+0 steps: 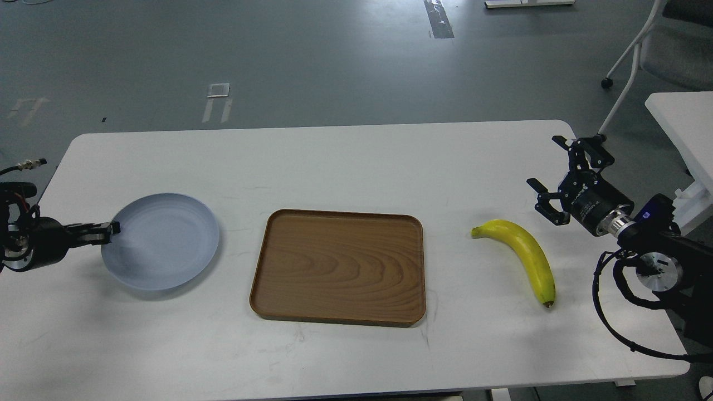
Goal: Place banana on plate with both arms
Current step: 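Carry the plate with the left gripper and set it on the wooden tray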
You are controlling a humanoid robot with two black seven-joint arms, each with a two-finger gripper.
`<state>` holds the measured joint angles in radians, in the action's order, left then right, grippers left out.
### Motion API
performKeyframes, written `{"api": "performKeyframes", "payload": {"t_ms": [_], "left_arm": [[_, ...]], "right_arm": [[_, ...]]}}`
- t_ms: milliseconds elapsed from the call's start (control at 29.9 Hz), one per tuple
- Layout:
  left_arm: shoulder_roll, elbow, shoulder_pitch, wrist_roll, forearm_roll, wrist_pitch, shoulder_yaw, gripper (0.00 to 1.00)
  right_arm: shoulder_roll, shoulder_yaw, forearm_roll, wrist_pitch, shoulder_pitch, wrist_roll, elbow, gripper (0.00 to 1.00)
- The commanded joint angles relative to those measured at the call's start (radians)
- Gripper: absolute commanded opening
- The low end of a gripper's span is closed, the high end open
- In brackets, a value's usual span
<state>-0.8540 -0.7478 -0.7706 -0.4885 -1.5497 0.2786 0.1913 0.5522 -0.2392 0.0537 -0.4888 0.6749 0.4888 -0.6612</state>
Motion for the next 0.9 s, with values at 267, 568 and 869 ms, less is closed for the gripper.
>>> {"api": "performKeyframes", "payload": {"t_ms": [267, 568, 869], "left_arm": [[0.041, -0.275, -0.232, 0.000, -0.075, 0.099, -0.001, 0.00], [0.311, -0.272, -0.351, 0.000, -0.138, 0.183, -0.036, 0.00], [0.536, -0.116, -0.360, 0.000, -0.136, 0.183, -0.135, 0.00]], "right_arm": [[0.002, 0.000, 0.000, 0.000, 0.000, 0.000, 0.002, 1.00], [0.002, 0.000, 0.000, 0.000, -0.003, 0.000, 0.006, 1.00], [0.005, 0.001, 0.000, 0.000, -0.002, 0.000, 0.006, 1.00]]}}
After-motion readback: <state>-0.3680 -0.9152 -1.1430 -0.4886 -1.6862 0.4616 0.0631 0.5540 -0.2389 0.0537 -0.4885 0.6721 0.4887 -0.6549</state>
